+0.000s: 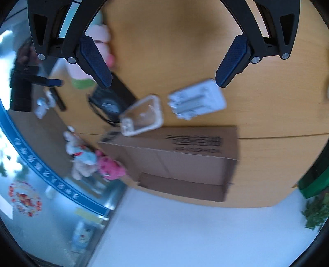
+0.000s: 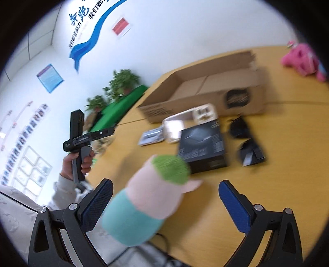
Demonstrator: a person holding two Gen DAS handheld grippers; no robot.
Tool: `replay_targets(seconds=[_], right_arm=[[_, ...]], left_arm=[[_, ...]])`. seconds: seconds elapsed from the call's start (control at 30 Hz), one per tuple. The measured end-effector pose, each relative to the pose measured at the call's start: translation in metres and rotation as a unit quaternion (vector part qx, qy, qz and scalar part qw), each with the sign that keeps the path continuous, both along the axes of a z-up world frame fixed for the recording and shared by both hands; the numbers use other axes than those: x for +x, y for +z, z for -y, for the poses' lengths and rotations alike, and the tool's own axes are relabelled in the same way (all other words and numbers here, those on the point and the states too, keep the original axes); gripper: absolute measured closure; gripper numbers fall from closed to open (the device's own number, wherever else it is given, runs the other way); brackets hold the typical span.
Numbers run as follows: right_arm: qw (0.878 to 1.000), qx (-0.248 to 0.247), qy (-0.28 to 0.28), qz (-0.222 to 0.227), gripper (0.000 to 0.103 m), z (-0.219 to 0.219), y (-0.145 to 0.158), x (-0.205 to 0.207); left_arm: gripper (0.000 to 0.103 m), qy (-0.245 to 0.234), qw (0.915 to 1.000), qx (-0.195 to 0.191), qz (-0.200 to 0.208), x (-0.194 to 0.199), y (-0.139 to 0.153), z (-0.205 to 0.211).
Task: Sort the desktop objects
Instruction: 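Grasp the pink-and-teal plush pig with the left gripper while the right gripper grasps it too, then carry the plush pig with both grippers into the cardboard box and open them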
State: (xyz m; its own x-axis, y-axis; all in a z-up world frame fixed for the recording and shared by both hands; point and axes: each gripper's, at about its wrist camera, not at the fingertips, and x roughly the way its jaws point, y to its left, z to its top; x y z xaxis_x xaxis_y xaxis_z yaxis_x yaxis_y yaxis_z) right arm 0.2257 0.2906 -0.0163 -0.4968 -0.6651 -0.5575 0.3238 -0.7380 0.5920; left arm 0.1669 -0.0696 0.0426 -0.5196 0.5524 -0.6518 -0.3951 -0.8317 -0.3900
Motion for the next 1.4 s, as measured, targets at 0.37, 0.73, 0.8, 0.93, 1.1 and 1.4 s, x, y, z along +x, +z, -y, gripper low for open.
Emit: replay_targets(seconds=[0.37,0.73,0.8,0.93,1.1,1.4], right_arm=[[0.995,-0.045,0.001,0.088,0.004,0.044,-0.064,-0.001],[0.998,-0.049,-0.026,0.029,0.03,0.046,-0.04,-0.017],[0.999,-0.034,-0.032,0.006,0.032,0.048,-0.025,-0.022],[0.998,-0.009,-0.033,-0.054,0.033,0.052,0.021,-0.044],[0.99,0.032,-0.016,-0.136,0.033,0.062,0.098,-0.082],[0.975,0.066,0.04,-0.208,0.033,0.099,0.21,-0.206]], left_arm=[[0.032,-0.122,0.9785,0.086,0.142,0.054,-0.077,-0.096],[0.045,-0.101,0.9889,0.078,0.076,0.049,-0.044,-0.091],[0.045,-0.09,0.9911,0.081,0.054,0.044,-0.03,-0.091],[0.046,-0.095,0.9914,0.09,-0.003,0.028,0.009,-0.091],[0.046,-0.088,0.9863,0.104,-0.093,-0.008,0.08,-0.077],[0.046,-0.036,0.9776,0.117,-0.171,-0.123,0.172,-0.03]])
